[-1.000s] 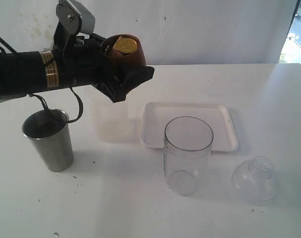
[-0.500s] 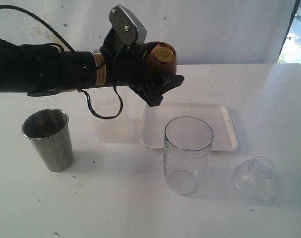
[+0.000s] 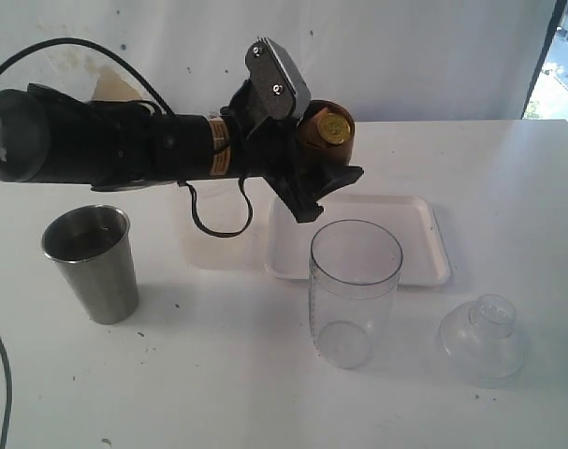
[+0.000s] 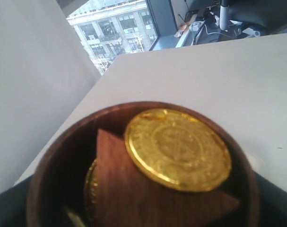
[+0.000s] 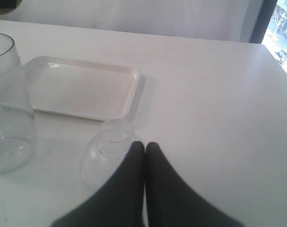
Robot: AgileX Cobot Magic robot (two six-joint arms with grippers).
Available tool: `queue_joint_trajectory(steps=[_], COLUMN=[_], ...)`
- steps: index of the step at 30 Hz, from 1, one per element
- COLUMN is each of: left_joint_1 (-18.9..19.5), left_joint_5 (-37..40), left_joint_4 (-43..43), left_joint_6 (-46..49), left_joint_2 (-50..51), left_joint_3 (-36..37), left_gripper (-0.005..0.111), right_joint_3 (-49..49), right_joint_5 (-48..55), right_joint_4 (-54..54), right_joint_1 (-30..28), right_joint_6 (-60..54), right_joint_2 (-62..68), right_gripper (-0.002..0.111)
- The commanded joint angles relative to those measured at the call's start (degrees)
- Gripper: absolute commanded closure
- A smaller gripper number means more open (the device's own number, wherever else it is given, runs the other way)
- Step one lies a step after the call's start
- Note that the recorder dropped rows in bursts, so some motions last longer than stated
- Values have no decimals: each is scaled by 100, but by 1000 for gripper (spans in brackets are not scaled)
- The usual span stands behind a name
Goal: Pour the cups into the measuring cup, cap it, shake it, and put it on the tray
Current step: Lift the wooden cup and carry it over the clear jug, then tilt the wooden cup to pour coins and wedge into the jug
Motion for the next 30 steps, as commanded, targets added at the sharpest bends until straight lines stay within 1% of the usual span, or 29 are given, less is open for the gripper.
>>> queue_joint_trajectory(steps=[1, 3, 4, 6, 10, 13, 16, 22, 25, 28, 30], left_joint_1=[-107, -176, -255, -257, -257, -257, -257, -257, -257, -257, -257], left_joint_5=[-83, -83, -74, -114, -90, -293, -428, -428, -431, -480, -571], left_joint_4=[-31, -42, -42, -53, -53, -53, 42, 113, 443, 1165, 1475], left_joint_6=[453, 703, 973, 1307, 1316, 1643, 1629, 1647, 1885, 1946, 1922], left_joint_2=[-28, -28, -28, -28, -28, -41, -87, -243, -269, -269, -269], left_joint_3=[-73, -73, -73, -73, -73, -73, -73, -73, -73, -73, -73], left_gripper=[107, 107, 107, 107, 107, 107, 107, 107, 107, 107, 107], right_joint_3=[28, 28, 28, 28, 28, 28, 28, 28, 28, 28, 28], right_joint_5=[-27, -27, -27, -27, -27, -27, -27, -27, -27, -27, -27], right_joint_4=[7, 7, 7, 7, 7, 7, 7, 7, 7, 7, 7], right_joint_1=[-12, -12, -12, -12, -12, -12, -12, -12, -12, -12, -12], right_joint_6=[-6, -6, -6, -6, -6, -6, -6, -6, -6, -6, -6], right_joint_2=[-37, -37, -37, -37, -37, -37, -37, -37, -37, -37, -37], right_gripper=[108, 108, 108, 108, 108, 108, 108, 108, 108, 108, 108])
